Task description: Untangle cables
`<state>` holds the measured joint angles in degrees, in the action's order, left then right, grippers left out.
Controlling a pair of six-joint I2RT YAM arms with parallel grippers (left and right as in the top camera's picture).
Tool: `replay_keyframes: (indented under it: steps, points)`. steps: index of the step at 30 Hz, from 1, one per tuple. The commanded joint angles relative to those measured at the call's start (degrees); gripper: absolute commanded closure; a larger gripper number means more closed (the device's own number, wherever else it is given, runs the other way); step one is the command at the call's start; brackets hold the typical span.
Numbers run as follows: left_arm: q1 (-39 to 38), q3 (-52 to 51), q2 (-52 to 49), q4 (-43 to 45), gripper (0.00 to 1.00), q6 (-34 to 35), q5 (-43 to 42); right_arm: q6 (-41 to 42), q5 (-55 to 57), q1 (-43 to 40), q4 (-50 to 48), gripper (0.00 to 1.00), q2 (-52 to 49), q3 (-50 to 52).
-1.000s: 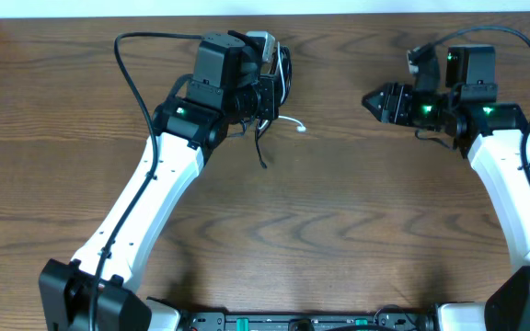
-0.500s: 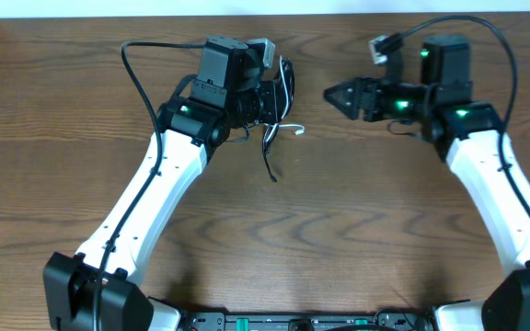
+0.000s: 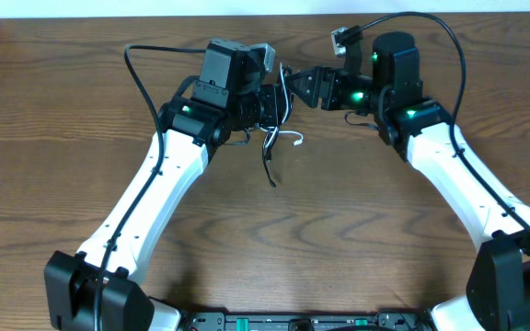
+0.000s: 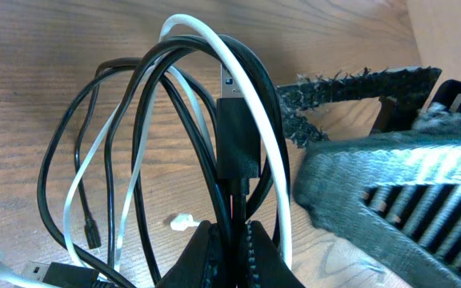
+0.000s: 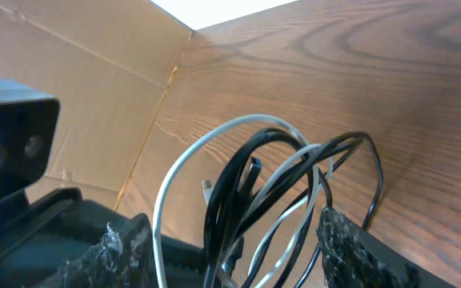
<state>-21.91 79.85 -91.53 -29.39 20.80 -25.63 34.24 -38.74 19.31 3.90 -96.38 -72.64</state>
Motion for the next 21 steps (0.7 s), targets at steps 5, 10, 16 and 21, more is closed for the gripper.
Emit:
replay_keyframes:
  steps: [5, 10, 16, 21]
  points:
    - [-1.07, 0.15, -0.96, -0.15, 0.93, 0.33, -0.94, 2.03, 14.45, 5.31, 0.79, 0.39, -0.39, -0.70]
    - [-1.53, 0.15, -0.96, -0.17, 0.92, 0.28, -0.72, 2.21, 21.94, 6.84, 3.45, 0.51, -0.39, -0.70]
    - [-1.53, 0.13, -0.96, -0.55, 0.92, 0.20, 2.32, 2.56, 29.81, 4.48, 15.39, 0.90, -0.39, -0.70]
    - [-1.51, 0.15, -0.96, -0.52, 0.93, -0.57, 2.91, 2.54, 30.23, 2.34, 19.89, 0.99, -0.39, -0.68]
